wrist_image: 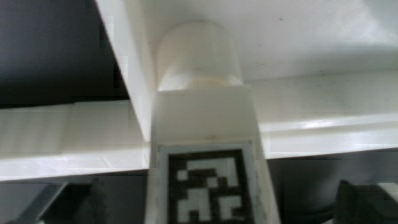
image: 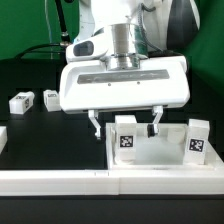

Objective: Assemble square table

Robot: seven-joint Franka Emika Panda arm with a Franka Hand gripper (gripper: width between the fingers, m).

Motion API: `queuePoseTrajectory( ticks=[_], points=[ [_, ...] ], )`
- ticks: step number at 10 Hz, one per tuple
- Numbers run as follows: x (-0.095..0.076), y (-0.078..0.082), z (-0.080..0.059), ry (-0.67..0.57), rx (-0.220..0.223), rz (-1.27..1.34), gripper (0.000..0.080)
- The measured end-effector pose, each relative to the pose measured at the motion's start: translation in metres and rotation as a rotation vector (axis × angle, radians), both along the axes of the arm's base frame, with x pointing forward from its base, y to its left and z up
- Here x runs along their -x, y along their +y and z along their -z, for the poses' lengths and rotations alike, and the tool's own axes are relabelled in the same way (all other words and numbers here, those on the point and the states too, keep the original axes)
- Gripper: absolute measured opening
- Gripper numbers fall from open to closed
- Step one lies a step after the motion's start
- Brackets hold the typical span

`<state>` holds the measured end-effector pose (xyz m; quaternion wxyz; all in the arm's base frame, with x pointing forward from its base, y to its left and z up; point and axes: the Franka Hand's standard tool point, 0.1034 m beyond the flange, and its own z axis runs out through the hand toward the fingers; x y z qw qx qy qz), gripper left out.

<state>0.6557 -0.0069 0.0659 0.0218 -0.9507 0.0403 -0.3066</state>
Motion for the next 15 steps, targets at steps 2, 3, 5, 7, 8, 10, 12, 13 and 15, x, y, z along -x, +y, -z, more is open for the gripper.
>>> queuePoseTrajectory(
  ticks=[2,3,5,7,8,10,12,13,15],
  points=[
    [0.0,0.0,0.0,0.001,0.0,0.0,0.0648],
    [0.0,0.0,0.001,0.001,0.0,0.0,0.0648],
    [0.001,-0.003,-0.006,0.063,-0.02,-0.012,0.0648],
    [0.001,0.003,-0.014,0.122,-0.051,-0.024,0.0648],
    [-0.003,0.005,-0.017,0.122,-0.055,-0.029,0.0648],
    [-0.002,0.021,-0.014,0.279,-0.139,-0.043,0.0648],
    [-0.001,0.019,-0.009,0.372,-0.169,-0.055,0.0648],
    [0.002,0.012,-0.009,0.452,-0.18,-0.066,0.0648],
    [0.004,0.002,-0.009,0.498,-0.162,-0.067,0.0648]
  ],
)
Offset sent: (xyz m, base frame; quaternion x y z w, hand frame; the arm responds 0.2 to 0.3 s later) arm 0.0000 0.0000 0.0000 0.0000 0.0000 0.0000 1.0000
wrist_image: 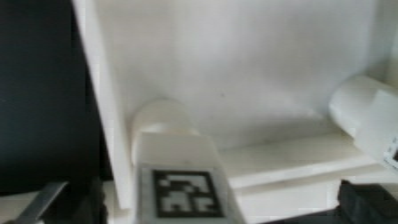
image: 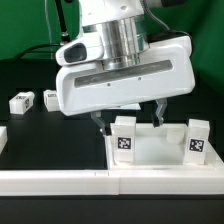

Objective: Assemble square table

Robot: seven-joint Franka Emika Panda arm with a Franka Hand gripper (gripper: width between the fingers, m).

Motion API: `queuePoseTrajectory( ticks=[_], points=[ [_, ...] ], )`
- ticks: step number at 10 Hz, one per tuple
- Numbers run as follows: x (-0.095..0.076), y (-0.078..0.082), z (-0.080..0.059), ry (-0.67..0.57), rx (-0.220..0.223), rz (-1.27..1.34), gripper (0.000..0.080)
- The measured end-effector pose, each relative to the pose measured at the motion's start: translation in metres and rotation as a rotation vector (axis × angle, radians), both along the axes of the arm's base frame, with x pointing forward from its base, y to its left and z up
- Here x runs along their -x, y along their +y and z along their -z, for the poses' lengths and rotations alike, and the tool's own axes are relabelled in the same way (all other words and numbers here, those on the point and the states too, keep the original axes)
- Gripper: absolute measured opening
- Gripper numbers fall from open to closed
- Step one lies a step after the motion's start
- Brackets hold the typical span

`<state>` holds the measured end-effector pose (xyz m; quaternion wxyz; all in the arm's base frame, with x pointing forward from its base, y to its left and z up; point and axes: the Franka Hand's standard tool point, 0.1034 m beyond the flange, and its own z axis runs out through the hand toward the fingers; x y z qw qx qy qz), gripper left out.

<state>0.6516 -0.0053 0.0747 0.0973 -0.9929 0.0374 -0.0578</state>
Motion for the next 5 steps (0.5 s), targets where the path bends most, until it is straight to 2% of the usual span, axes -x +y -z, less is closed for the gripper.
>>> queuePoseTrajectory(
  ticks=[3,4,5],
  points=[
    [0.0004,0.0005,0.0003,0.003,-0.003,0.013,0.0648],
    [0.0004,0.0006,0.0004,0.005,-0.004,0.021,0.0562],
    [0.0004,0.0014,0.0003,0.016,-0.016,0.081,0.0427]
  ],
)
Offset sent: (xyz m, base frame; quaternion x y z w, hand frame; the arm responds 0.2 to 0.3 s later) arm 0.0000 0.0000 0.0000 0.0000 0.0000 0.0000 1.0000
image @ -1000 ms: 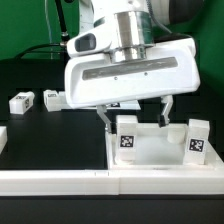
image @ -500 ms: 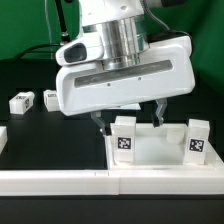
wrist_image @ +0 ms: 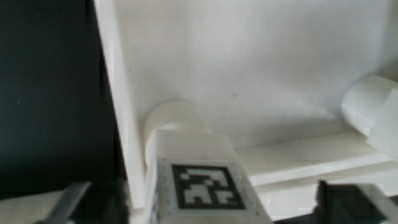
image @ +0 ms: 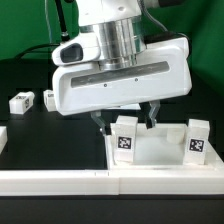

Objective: Assemble square table

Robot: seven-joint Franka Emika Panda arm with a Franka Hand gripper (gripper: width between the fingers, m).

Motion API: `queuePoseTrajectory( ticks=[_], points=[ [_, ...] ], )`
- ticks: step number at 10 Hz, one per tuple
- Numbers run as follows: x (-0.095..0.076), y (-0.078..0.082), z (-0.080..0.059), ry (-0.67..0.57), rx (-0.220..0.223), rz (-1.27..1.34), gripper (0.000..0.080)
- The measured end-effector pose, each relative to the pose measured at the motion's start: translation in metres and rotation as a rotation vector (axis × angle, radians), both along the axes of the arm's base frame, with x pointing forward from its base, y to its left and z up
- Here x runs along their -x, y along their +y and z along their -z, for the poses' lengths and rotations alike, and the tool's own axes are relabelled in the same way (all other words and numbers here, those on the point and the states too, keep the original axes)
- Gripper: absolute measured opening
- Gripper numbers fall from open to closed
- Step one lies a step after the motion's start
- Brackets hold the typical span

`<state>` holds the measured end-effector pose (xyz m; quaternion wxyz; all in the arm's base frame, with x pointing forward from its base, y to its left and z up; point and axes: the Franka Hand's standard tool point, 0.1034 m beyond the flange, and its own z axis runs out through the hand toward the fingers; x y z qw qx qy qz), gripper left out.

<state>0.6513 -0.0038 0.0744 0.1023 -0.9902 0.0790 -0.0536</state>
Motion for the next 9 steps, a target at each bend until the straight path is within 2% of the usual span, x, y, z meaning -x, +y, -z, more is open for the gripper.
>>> queuePoseTrajectory(
  ticks=[1,2,5,7,9],
  points=[
    [0.0,-0.001,0.0,0.013,-0.009,0.067,0.0427],
    [0.001,-0.004,0.001,0.024,-0.013,0.123,0.0307],
    [0.0,-0.003,0.001,0.064,-0.046,0.333,0.03],
    [-0.001,0.0,0.001,0.131,-0.118,0.678,0.03],
    [0.0,0.012,0.001,0.283,-0.233,1.024,0.03]
  ],
)
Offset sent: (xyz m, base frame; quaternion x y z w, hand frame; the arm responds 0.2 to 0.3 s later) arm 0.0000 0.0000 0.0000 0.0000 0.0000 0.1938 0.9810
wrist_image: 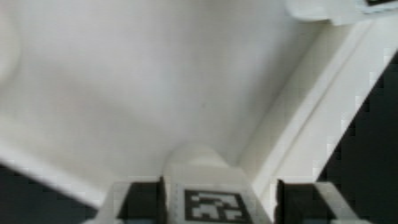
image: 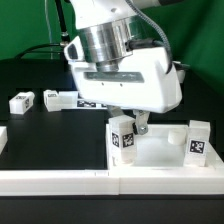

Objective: Assemble square table

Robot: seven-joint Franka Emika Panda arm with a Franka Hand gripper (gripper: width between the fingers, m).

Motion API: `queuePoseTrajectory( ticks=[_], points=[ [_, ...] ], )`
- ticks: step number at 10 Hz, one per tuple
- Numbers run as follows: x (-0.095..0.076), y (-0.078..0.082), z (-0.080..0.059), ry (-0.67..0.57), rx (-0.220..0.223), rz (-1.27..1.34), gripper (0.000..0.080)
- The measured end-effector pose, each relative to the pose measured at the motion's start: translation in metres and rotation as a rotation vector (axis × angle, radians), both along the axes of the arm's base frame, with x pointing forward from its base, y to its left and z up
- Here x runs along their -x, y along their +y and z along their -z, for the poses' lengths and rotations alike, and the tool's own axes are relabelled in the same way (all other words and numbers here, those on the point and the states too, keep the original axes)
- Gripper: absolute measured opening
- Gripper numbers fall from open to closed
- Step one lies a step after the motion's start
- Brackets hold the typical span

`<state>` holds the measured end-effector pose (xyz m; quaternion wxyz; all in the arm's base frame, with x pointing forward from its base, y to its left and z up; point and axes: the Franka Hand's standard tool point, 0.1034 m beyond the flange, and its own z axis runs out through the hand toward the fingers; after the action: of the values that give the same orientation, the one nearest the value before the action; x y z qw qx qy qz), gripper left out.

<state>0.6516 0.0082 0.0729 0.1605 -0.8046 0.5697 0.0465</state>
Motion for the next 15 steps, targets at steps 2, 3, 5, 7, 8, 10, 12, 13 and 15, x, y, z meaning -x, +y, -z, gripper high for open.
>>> queuePoseTrajectory(
  ticks=[2,3,5,7,8,10,12,13,15],
  points=[
    [-0.006,-0.004,-0.001,0.004,-0.042,0.097,0.03],
    [-0.006,-0.002,0.0,0.006,-0.042,0.099,0.0404],
    [-0.005,-0.003,0.001,-0.027,-0.027,0.017,0.0538],
    [0.0,-0.021,0.01,-0.162,0.059,-0.346,0.0644],
    [0.0,-0.027,0.009,-0.202,0.106,-0.531,0.0644],
    [0.001,-0.023,0.009,-0.245,0.164,-0.772,0.0648],
    [0.001,-0.025,0.009,-0.283,0.184,-0.919,0.0648],
    [-0.001,-0.025,0.007,-0.303,0.22,-1.093,0.0648],
    [-0.004,-0.025,0.006,-0.311,0.24,-1.169,0.0648]
  ],
)
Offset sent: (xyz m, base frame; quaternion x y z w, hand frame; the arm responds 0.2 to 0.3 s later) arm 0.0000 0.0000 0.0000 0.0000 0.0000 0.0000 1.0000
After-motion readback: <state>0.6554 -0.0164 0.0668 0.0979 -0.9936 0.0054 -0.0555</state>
